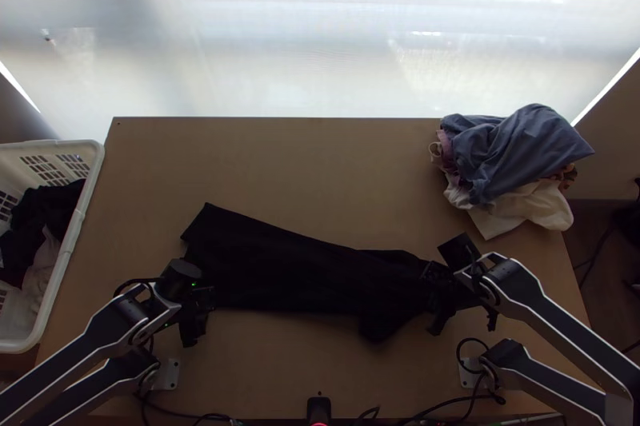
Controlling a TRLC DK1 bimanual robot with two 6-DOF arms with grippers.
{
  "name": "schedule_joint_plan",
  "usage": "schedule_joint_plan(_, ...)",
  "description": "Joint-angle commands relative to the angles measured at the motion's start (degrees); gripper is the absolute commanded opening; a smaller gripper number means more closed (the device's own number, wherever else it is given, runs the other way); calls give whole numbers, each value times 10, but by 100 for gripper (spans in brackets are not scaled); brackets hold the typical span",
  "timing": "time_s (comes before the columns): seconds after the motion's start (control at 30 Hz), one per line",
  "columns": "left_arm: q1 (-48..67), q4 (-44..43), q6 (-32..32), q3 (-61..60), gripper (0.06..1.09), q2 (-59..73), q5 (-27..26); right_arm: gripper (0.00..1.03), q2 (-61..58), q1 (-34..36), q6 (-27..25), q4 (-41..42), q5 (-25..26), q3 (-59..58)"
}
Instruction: Fold the t-shirt
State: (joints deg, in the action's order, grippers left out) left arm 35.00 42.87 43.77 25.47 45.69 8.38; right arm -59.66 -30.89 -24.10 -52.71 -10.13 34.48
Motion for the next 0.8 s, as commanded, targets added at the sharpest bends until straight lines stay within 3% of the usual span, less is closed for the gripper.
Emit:
schedule_joint_plan(0.0, 5, -10, 23, -23, 94, -2, -6, 3, 14, 2, 0, 1, -2, -2)
schedule_joint_plan(0.1, 3, -31, 25, -24, 71, 5, -6, 3, 30, 4, 0, -2, -2, -1)
schedule_joint_plan(0.2, -1, -42, 34, -23, 56, 6, -6, 3, 38, 4, -1, -11, -2, -1)
schedule_joint_plan(0.37, -27, -41, 45, -17, 14, 9, -21, 3, 43, 4, -1, -14, -2, 0)
schedule_joint_plan(0.57, -78, 44, 30, 25, 9, 34, -41, 3, 39, 2, -1, -55, -21, 21)
schedule_joint_plan(0.77, -225, 259, 17, 260, 9, 85, -131, 3, 51, 3, -9, -212, -92, 125)
